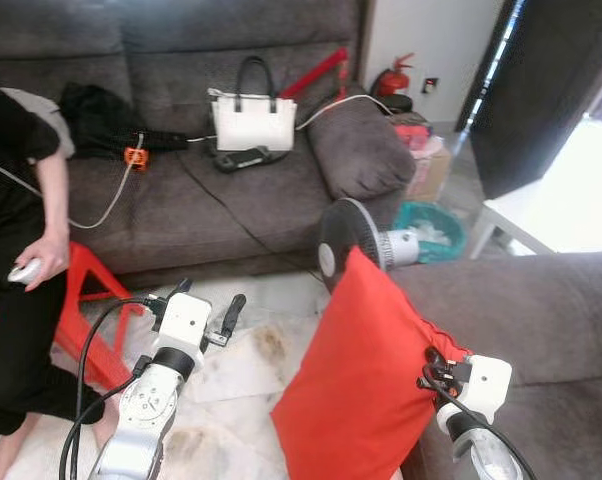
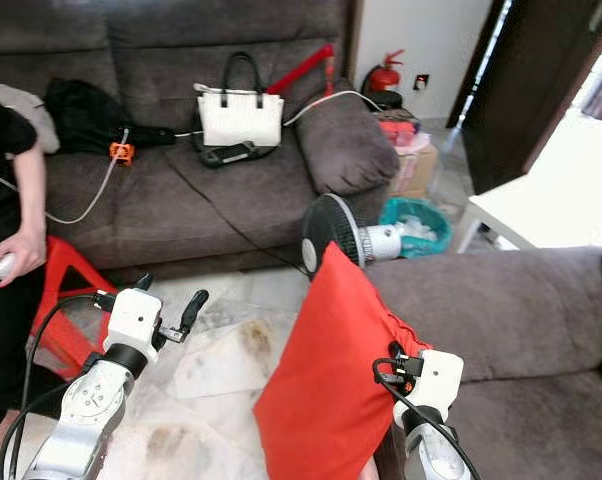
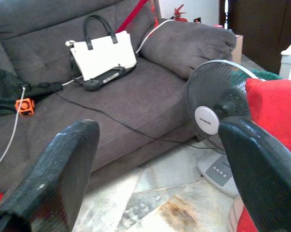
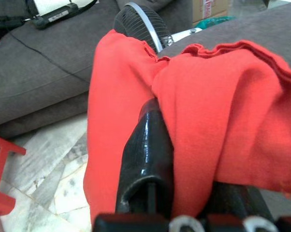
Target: Move the pillow to the sofa from floor
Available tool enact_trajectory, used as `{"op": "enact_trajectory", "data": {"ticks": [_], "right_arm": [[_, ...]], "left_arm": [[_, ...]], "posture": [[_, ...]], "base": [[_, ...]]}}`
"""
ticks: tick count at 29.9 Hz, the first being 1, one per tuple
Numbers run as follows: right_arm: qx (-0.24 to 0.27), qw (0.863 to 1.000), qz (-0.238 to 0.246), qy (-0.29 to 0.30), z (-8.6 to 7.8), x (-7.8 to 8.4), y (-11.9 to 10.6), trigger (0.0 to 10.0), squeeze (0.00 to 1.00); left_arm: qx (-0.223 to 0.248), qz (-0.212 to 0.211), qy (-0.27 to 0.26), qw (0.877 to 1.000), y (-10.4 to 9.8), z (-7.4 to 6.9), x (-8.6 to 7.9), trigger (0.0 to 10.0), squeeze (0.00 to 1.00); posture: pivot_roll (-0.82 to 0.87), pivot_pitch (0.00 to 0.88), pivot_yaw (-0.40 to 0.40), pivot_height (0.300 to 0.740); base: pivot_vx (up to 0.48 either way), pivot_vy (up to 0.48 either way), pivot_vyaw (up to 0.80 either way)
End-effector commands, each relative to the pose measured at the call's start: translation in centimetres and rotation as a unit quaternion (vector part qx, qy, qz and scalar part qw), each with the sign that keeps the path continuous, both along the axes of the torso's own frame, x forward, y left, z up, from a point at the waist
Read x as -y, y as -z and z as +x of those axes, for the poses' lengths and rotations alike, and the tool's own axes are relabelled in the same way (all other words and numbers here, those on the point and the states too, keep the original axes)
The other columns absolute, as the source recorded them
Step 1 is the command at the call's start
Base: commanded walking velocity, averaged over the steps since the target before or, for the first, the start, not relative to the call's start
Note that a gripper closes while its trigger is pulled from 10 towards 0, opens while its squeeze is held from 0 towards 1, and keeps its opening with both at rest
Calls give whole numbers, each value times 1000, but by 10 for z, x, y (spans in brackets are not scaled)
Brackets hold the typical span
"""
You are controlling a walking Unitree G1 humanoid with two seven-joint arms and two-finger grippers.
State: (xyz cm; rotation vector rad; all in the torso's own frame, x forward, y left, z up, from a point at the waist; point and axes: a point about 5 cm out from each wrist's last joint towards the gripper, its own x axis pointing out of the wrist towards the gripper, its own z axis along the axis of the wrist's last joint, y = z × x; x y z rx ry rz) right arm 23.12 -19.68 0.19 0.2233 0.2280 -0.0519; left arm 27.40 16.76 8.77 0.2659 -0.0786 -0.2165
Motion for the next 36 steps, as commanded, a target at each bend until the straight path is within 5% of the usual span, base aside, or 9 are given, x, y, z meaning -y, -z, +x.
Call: {"op": "enact_trajectory", "data": {"ticks": [1, 12, 36], "right_arm": [[47, 999, -15, 13, 12, 10, -18, 10000, 0], [47, 999, -19, 16, 14, 12, -19, 10000, 0], [46, 999, -21, 14, 13, 12, -17, 10000, 0]], "left_arm": [[-3, 10, -2, 1000, 0, -1, -2, 10000, 0], [5, 16, 7, 1000, -2, 0, 1, 10000, 0], [5, 7, 6, 1000, -2, 0, 1, 10000, 0]], "posture": [[146, 0, -27, 740], [142, 0, -27, 740], [144, 0, -28, 740]], "base": [[0, 0, -781], [0, -262, -781], [0, 0, -781]]}}
